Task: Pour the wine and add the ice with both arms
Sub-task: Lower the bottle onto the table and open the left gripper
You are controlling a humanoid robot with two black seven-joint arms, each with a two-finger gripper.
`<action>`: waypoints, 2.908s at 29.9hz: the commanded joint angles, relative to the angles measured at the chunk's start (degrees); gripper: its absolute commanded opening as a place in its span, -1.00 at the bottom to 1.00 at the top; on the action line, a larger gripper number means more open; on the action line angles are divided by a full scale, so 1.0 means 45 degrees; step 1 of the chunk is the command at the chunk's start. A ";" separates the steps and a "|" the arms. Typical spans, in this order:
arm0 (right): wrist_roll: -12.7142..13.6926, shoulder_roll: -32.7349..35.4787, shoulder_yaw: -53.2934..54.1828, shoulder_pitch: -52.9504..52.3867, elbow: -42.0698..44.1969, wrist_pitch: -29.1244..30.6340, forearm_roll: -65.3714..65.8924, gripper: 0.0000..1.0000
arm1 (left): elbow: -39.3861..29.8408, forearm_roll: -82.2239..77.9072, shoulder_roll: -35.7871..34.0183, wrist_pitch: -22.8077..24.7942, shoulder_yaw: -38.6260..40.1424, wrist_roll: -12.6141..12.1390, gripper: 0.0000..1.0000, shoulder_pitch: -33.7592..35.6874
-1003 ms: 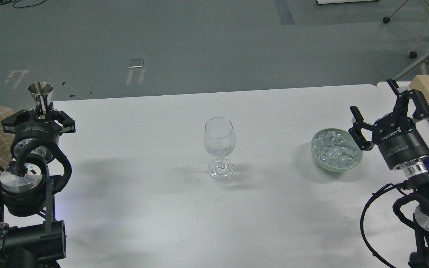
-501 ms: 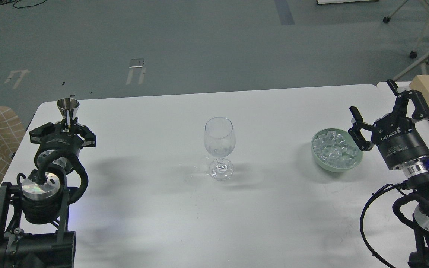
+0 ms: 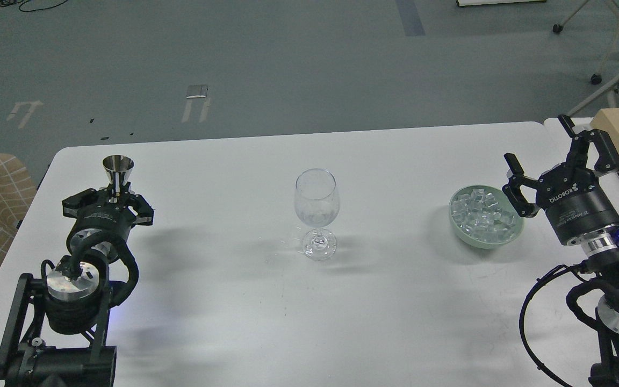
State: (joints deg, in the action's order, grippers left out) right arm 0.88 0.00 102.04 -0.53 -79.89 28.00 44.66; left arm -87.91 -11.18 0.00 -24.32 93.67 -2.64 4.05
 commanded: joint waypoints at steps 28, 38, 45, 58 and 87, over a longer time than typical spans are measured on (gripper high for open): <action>0.0000 0.0000 0.0001 0.0001 0.0020 0.0000 0.0017 1.00 | 0.0492 0.0004 0.0001 0.0033 -0.0054 0.0020 -0.33 0.0057; 0.0000 0.0000 0.0001 0.0060 0.0000 0.0000 -0.0002 1.00 | 0.1039 0.0004 0.0001 0.0561 -0.0054 0.0078 -0.29 0.0037; 0.0000 0.0000 0.0001 0.0060 0.0000 0.0000 -0.0002 1.00 | 0.1526 -0.0035 0.0001 0.0600 -0.0073 0.0118 -0.29 0.0057; 0.0000 0.0000 0.0001 0.0060 0.0000 0.0000 -0.0002 1.00 | 0.1624 0.0004 0.0001 0.0854 -0.0054 0.0098 -0.24 0.0076; 0.0000 0.0000 0.0001 0.0177 -0.0019 0.0000 -0.0002 1.00 | 0.1703 -0.0074 0.0001 0.1049 -0.0405 0.0020 -0.25 -0.0002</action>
State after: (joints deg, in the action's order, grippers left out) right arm 0.88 0.00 102.04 0.26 -79.98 28.00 44.65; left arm -80.00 -11.51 0.00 -19.61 91.87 -2.54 4.12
